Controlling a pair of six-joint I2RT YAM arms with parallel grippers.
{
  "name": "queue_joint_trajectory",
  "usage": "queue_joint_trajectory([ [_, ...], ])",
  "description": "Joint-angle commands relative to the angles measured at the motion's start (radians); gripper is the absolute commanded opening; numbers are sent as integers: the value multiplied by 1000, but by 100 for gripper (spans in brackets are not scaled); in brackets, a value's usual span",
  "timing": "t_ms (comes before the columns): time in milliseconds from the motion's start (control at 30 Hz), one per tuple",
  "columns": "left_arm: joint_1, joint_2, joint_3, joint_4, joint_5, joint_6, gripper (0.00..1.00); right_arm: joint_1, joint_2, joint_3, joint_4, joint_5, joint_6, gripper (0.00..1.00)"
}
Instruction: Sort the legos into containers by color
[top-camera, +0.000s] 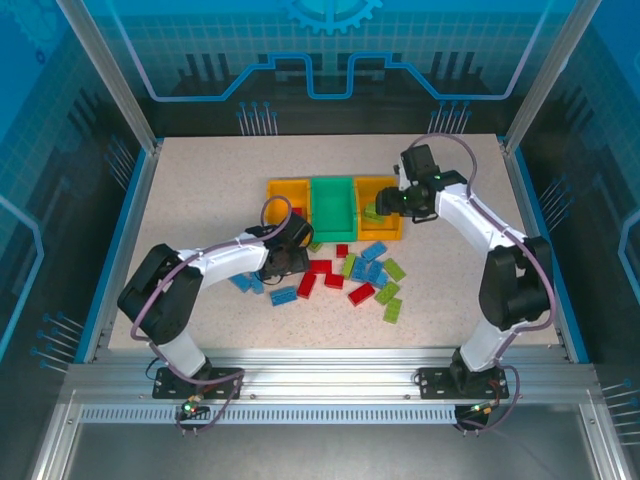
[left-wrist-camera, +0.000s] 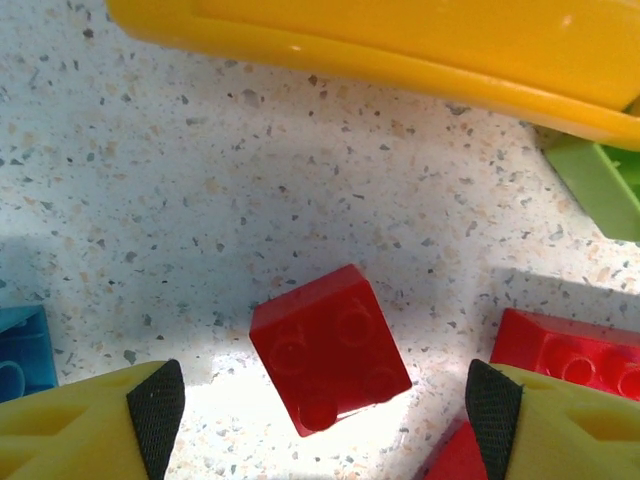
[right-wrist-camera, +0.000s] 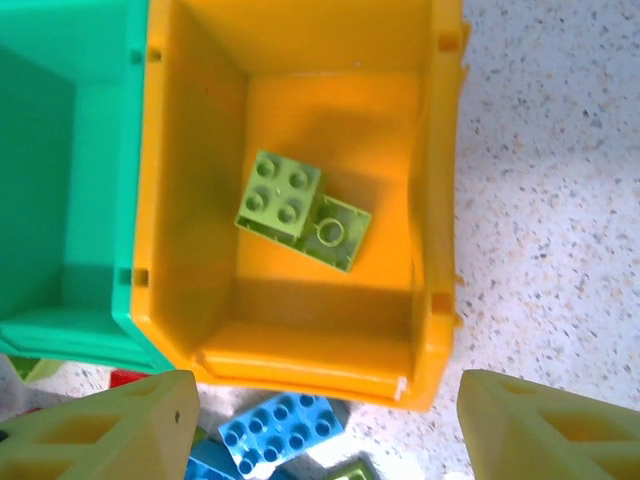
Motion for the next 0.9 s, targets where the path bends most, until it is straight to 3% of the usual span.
queue_joint_trajectory([
  [0,15,35,21,-6,34,-24,73,-12,-86,-59,17,24,-34,71],
  [367,14,89,54,-2,41,-11,54,-30,-266,-288,31,80,-33,72],
  [600,21,100,72,8,36,6,33,-30,-328,-398,36,68,3,72],
  [867,22,39,79,-15,14,34,28,-30,-355,-441,35,68,22,72],
])
